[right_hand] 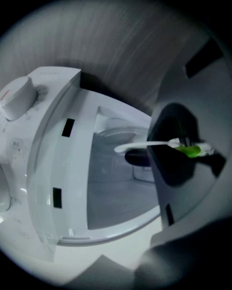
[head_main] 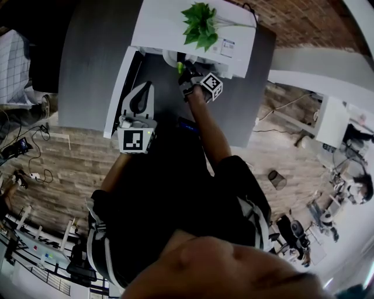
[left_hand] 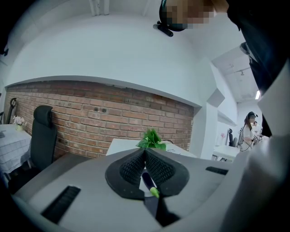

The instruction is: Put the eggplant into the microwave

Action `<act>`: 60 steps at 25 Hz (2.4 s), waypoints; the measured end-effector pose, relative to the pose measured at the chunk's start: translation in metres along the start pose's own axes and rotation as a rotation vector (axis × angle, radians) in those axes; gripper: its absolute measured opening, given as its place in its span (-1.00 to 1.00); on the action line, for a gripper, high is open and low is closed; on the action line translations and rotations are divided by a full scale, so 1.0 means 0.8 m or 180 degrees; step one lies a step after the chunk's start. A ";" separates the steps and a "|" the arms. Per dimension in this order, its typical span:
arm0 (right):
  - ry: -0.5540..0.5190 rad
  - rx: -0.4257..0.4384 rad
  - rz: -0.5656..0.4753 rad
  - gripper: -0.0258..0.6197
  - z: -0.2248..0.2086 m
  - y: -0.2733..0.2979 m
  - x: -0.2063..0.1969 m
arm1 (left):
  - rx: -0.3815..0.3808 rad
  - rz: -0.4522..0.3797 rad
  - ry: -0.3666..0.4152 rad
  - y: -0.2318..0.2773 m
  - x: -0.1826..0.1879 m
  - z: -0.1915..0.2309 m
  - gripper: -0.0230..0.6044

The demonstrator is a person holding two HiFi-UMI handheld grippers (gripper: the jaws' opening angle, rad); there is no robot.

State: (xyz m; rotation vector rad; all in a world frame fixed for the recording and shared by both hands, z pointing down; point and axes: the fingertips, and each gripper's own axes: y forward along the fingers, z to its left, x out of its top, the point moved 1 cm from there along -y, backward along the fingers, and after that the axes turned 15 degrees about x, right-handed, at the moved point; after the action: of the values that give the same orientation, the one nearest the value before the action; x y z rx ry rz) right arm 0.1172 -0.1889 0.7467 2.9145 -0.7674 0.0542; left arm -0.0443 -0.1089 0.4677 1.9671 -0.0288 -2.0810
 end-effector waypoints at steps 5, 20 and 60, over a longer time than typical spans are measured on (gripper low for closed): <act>-0.0021 0.0000 -0.0054 -0.81 -0.010 0.013 0.012 | 0.0019 0.0061 -0.0014 0.005 -0.006 0.004 -0.81; -0.0088 -0.0087 -0.0107 -0.80 -0.025 0.040 0.025 | 0.0031 0.0070 -0.0028 0.020 -0.008 0.007 -0.81; -0.0806 -0.0352 -0.0147 -0.21 -0.022 0.026 0.036 | -0.0014 0.0062 -0.0067 0.017 -0.007 0.008 -0.81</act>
State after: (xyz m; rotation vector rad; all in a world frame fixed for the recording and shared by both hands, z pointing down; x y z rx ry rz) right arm 0.1320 -0.2181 0.7687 2.8641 -0.7112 -0.3562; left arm -0.0476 -0.1217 0.4766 1.9348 -0.0476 -2.0878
